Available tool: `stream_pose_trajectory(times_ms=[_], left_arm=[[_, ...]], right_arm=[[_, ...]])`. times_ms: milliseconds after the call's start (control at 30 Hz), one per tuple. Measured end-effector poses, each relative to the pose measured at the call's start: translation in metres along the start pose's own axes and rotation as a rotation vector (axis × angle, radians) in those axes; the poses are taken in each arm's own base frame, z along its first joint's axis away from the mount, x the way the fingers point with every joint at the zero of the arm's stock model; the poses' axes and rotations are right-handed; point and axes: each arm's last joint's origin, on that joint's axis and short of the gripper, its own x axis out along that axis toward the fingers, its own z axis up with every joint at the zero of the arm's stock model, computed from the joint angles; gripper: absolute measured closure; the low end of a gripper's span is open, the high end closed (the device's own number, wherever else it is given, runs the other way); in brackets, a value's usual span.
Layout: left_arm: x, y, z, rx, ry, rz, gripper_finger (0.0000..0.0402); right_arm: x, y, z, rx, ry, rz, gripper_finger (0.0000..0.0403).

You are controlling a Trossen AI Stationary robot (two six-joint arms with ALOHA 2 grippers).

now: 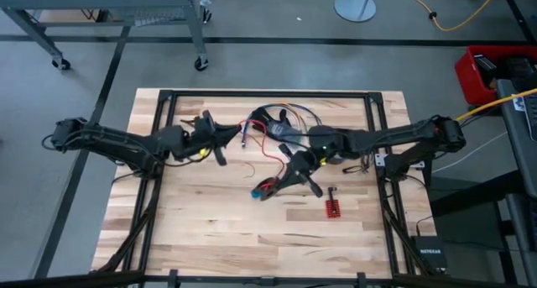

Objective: Coil cords
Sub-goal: Uncoil the red wire from the spool

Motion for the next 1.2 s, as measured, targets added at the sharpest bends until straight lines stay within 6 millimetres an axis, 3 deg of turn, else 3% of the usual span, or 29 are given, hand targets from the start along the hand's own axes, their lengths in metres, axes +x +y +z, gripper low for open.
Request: stream_pose_trajectory(times_ms=[233,467,900,1200], left_arm=[[0.003,0.010,-0.014,-0.028,0.128,0.061,0.0401],[-0.007,0.004,-0.037,-0.116,0.348,0.079,0.0401],[-0.032,-0.034,-0.048,-0.308,0.493,-0.113,0.0401],[-0.038,-0.054,-0.030,-0.334,0.346,-0.273,0.0401]], right_arm=[[-0.002,0.001,0.023,-0.144,-0.206,-0.021,0.0403],[-0.010,-0.009,0.029,-0.181,-0.249,-0.176,0.0403],[-0.044,-0.056,-0.011,0.036,0.105,-0.496,0.0403],[-0.056,-0.054,-0.043,0.223,0.381,-0.442,0.0403]])
